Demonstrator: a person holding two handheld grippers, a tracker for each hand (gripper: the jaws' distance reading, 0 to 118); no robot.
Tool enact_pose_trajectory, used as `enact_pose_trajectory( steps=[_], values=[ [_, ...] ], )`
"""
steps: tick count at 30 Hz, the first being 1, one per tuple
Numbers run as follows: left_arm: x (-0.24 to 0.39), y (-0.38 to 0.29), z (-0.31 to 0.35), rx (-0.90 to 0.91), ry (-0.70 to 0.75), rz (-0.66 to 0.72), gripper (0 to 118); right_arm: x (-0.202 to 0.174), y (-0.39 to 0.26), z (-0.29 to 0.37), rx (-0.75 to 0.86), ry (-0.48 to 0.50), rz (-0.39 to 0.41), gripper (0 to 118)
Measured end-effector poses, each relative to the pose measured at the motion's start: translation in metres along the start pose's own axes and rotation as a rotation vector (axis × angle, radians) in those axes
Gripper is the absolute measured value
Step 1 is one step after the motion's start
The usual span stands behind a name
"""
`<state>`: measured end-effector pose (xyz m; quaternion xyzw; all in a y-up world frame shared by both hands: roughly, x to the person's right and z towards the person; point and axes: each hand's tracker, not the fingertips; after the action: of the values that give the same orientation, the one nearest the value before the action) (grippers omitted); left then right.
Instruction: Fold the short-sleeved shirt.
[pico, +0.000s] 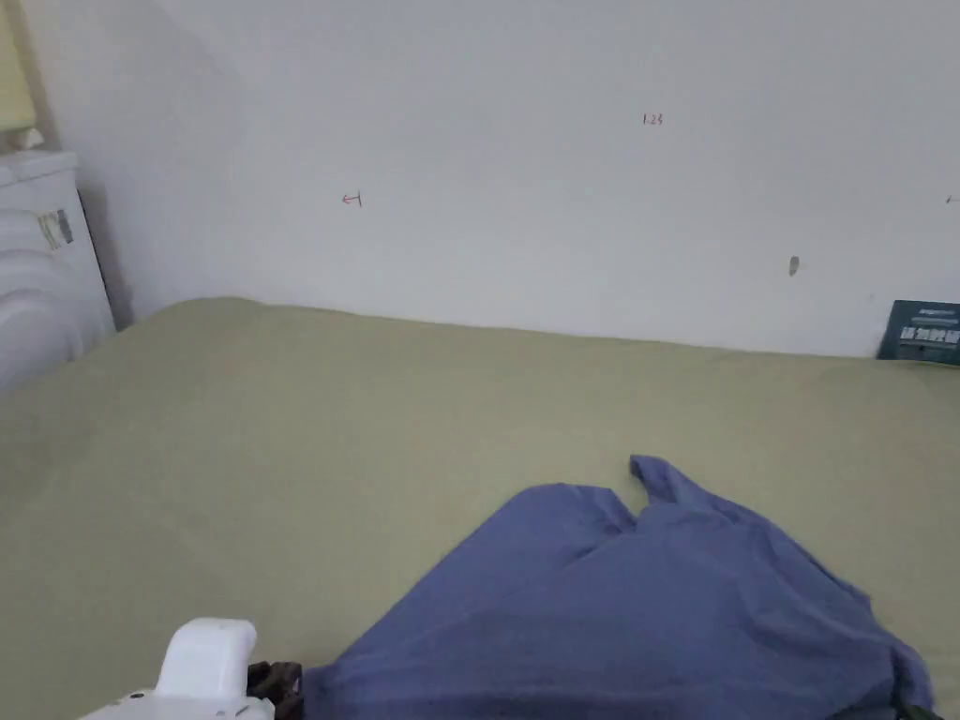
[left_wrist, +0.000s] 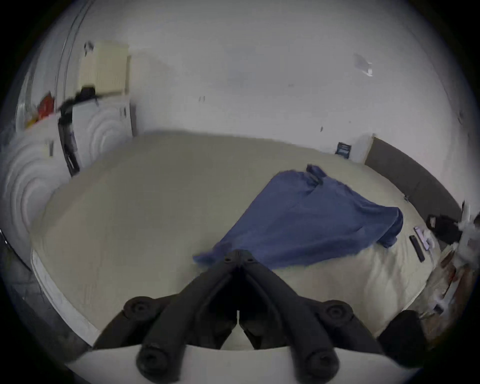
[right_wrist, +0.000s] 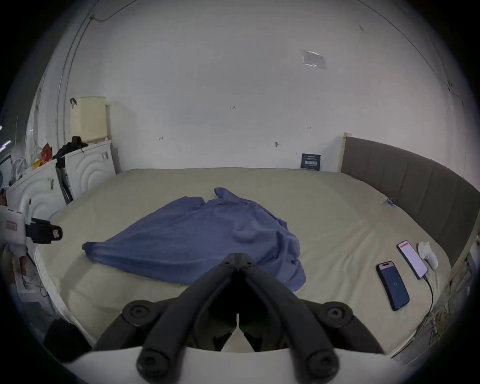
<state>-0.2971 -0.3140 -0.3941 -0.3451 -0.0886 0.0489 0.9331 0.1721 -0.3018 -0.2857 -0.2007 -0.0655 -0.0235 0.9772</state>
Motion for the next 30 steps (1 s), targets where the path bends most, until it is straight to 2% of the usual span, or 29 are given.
enact_pose_trajectory(
  steps=[5,6,7,8,9,10,14,17,18,20,21,22,23,25,30],
  values=[
    [-0.036,0.049,-0.048,-0.295,-0.03,0.039,0,0.002,0.017,-0.015,-0.017,0.021,-0.029,0],
    [-0.043,0.056,-0.061,-0.354,-0.054,0.055,4,0.003,0.017,-0.019,-0.019,0.024,-0.037,0],
    [-0.048,0.061,-0.071,-0.368,-0.043,0.078,22,0.004,0.017,-0.023,-0.024,0.029,-0.042,0],
    [-0.046,0.064,-0.077,-0.366,-0.036,0.091,61,0.004,0.016,-0.026,-0.028,0.032,-0.044,0],
    [-0.048,0.067,-0.089,-0.387,-0.034,0.087,108,0.003,0.019,-0.026,-0.032,0.036,-0.048,0],
    [-0.05,0.066,-0.098,-0.389,-0.041,0.086,118,0.004,0.019,-0.028,-0.044,0.046,-0.051,0],
    [-0.042,0.06,-0.117,-0.398,-0.064,0.081,112,0.007,0.016,-0.034,-0.07,0.049,-0.06,0],
    [-0.031,0.049,-0.134,-0.447,-0.066,-0.004,108,0.011,0.015,-0.042,-0.092,0.043,-0.065,0],
    [-0.028,0.045,-0.14,-0.469,-0.06,-0.042,94,0.012,0.015,-0.045,-0.096,0.04,-0.065,0],
    [-0.024,0.038,-0.145,-0.49,-0.03,-0.086,53,0.014,0.016,-0.052,-0.104,0.04,-0.062,0],
    [-0.022,0.035,-0.144,-0.466,-0.008,-0.102,46,0.013,0.019,-0.055,-0.107,0.045,-0.057,0],
    [-0.022,0.034,-0.14,-0.429,-0.012,-0.1,32,0.013,0.021,-0.06,-0.108,0.054,-0.052,0],
    [-0.024,0.034,-0.138,-0.419,-0.053,-0.074,12,0.014,0.024,-0.067,-0.112,0.071,-0.047,0],
    [-0.022,0.034,-0.128,-0.394,-0.149,-0.004,9,0.015,0.039,-0.089,-0.131,0.111,-0.027,0],
    [-0.013,0.031,-0.125,-0.398,-0.108,-0.039,9,0.025,0.107,-0.181,-0.174,0.199,0.045,0]
  ],
)
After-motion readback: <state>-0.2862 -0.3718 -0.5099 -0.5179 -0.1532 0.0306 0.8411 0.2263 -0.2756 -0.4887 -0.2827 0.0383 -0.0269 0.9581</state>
